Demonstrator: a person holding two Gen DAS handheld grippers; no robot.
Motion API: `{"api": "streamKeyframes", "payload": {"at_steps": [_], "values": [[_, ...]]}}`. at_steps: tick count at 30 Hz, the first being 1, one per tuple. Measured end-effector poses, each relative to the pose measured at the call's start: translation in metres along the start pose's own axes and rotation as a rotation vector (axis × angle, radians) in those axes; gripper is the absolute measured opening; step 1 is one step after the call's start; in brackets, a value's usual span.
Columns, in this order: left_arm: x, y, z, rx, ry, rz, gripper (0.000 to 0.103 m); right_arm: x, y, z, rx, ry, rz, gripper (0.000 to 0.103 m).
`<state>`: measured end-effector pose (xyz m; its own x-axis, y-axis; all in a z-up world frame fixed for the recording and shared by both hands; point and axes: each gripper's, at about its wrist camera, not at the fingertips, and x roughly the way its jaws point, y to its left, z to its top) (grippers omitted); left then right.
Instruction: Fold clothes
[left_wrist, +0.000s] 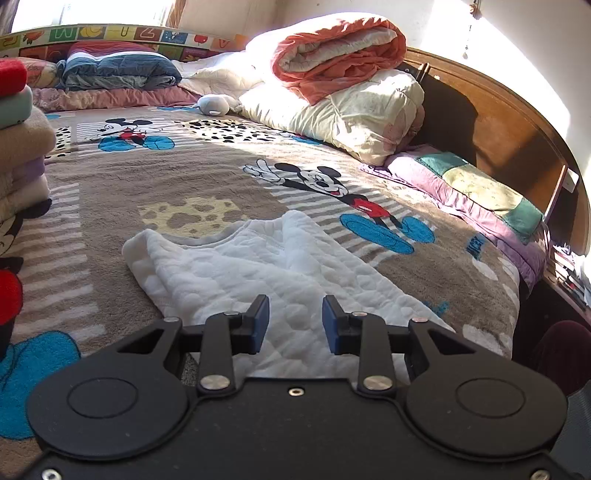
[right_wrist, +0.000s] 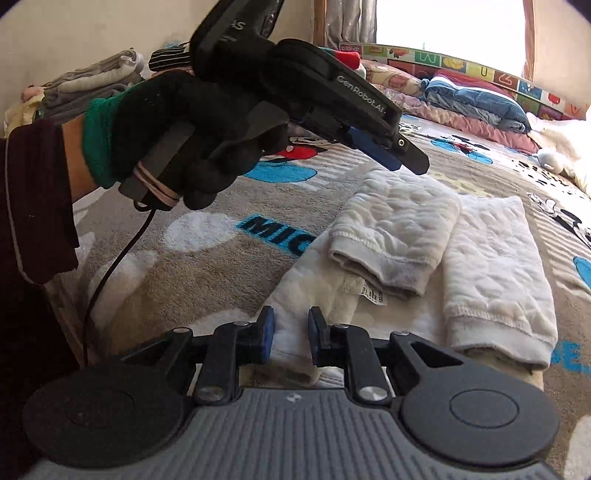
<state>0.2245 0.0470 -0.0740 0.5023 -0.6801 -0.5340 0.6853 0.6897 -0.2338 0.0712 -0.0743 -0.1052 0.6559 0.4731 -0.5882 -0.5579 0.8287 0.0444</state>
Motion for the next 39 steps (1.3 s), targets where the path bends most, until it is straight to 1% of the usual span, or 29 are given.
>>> {"api": "streamKeyframes", "payload": {"at_steps": [2,4,5,8,11,12,13,15,16,17,18,20,22,25,27,30,32,33,35,36,37,39], "values": [[-0.006,-0.007,-0.008,0.023,0.018,0.002,0.029,0.002,-0.005,-0.004,0.043,-0.01,0.018,0.02],[-0.014,-0.015,-0.017,0.055,0.027,0.003,0.029,0.002,-0.007,-0.007,0.051,-0.02,0.021,0.02],[-0.019,-0.022,-0.022,0.086,0.028,0.007,0.029,0.002,-0.008,-0.009,0.058,-0.026,0.023,0.02],[-0.022,-0.046,-0.032,0.225,0.042,0.048,0.029,0.002,-0.011,-0.012,0.078,-0.044,0.028,0.02],[-0.013,-0.058,-0.046,0.308,0.094,0.037,0.029,0.0,-0.014,-0.016,0.102,-0.069,0.034,0.02],[-0.01,-0.062,-0.049,0.342,0.113,0.054,0.029,-0.001,-0.015,-0.018,0.109,-0.079,0.036,0.02],[-0.006,-0.067,-0.054,0.397,0.136,0.089,0.029,-0.003,-0.016,-0.02,0.115,-0.088,0.038,0.02],[0.0,-0.074,-0.06,0.482,0.149,0.17,0.029,-0.004,-0.014,-0.021,0.116,-0.092,0.029,0.02],[0.001,-0.076,-0.06,0.499,0.147,0.19,0.019,-0.005,-0.013,-0.021,0.115,-0.093,0.024,0.02],[-0.001,-0.077,-0.06,0.514,0.137,0.19,0.011,-0.005,-0.012,-0.022,0.114,-0.094,0.02,0.02],[-0.005,-0.078,-0.058,0.519,0.123,0.188,0.011,-0.005,-0.012,-0.022,0.114,-0.095,0.019,0.02],[-0.015,-0.078,-0.053,0.518,0.089,0.187,0.007,-0.006,-0.015,-0.023,0.128,-0.1,0.026,0.02],[-0.025,-0.078,-0.047,0.522,0.069,0.189,0.005,-0.008,-0.018,-0.023,0.152,-0.102,0.034,0.02],[-0.022,-0.076,-0.052,0.514,0.104,0.153,0.005,-0.009,-0.018,-0.022,0.165,-0.098,0.027,0.02],[-0.009,-0.075,-0.062,0.515,0.172,0.116,0.006,-0.008,-0.018,-0.022,0.171,-0.097,0.024,0.02],[-0.011,-0.074,-0.06,0.483,0.181,0.078,0.008,-0.008,-0.016,-0.021,0.174,-0.095,0.017,0.021],[-0.028,-0.068,-0.049,0.434,0.107,0.039,0.01,-0.011,-0.013,-0.02,0.153,-0.099,0.005,0.023],[-0.033,-0.062,-0.042,0.391,0.061,0.039,0.01,-0.012,-0.012,-0.019,0.142,-0.102,-0.002,0.026],[-0.041,-0.049,-0.029,0.295,-0.033,0.047,0.01,-0.015,-0.008,-0.018,0.122,-0.106,-0.014,0.031],[-0.038,-0.043,-0.024,0.249,-0.064,0.085,0.01,-0.016,-0.009,-0.018,0.124,-0.107,-0.02,0.035],[-0.032,-0.035,-0.02,0.197,-0.079,0.145,0.01,-0.018,-0.009,-0.017,0.125,-0.109,-0.025,0.038],[-0.017,-0.021,-0.015,0.118,-0.08,0.232,0.01,-0.021,-0.009,-0.017,0.123,-0.106,-0.034,0.041]]}}
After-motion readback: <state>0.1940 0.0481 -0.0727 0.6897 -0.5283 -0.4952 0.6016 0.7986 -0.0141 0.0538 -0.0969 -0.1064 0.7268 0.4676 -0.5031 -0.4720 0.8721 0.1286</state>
